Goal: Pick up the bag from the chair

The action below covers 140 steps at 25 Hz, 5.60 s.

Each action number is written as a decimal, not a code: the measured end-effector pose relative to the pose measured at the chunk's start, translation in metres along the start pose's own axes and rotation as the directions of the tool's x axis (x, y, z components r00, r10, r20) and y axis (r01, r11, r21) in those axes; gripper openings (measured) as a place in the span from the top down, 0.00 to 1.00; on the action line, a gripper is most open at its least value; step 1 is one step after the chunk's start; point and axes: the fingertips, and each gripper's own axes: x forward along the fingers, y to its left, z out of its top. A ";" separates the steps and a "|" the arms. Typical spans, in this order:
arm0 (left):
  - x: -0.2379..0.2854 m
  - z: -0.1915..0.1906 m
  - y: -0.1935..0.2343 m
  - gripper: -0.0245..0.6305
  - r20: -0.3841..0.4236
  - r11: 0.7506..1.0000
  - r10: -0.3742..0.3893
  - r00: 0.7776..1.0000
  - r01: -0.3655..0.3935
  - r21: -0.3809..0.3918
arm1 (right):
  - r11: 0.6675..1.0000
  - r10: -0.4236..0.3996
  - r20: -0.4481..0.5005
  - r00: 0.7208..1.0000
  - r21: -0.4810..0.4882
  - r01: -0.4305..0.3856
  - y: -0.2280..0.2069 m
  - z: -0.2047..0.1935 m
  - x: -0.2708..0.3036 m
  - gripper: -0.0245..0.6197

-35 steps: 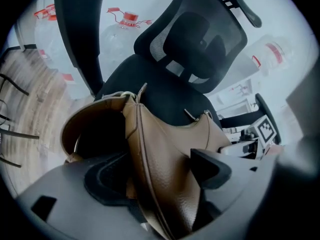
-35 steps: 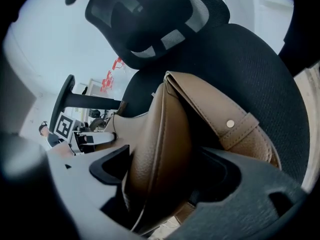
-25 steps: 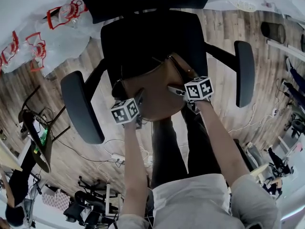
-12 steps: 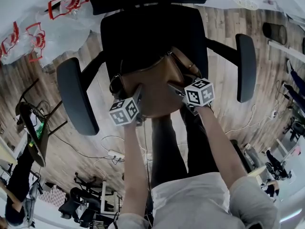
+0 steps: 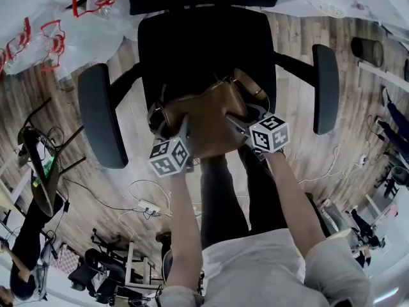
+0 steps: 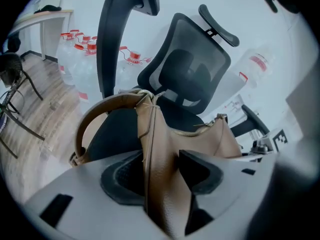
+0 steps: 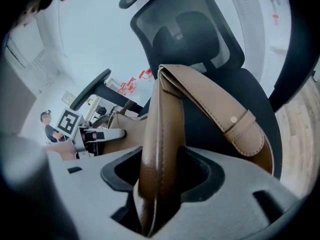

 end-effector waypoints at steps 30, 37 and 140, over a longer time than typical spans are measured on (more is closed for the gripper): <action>-0.194 0.096 -0.160 0.70 0.255 0.988 -0.102 0.961 0.067 0.143 | 0.980 0.082 0.193 0.978 -0.196 -0.043 0.097 0.087 -0.201 0.67; -0.258 0.126 -0.211 0.71 0.368 0.969 -0.166 0.915 0.082 0.232 | 0.946 0.161 0.326 0.932 -0.319 -0.052 0.132 0.118 -0.266 0.68; -0.436 0.136 -0.364 0.71 0.741 0.936 -0.204 0.639 -0.094 0.339 | 0.788 0.328 0.444 0.834 -0.615 0.018 0.212 0.166 -0.466 0.66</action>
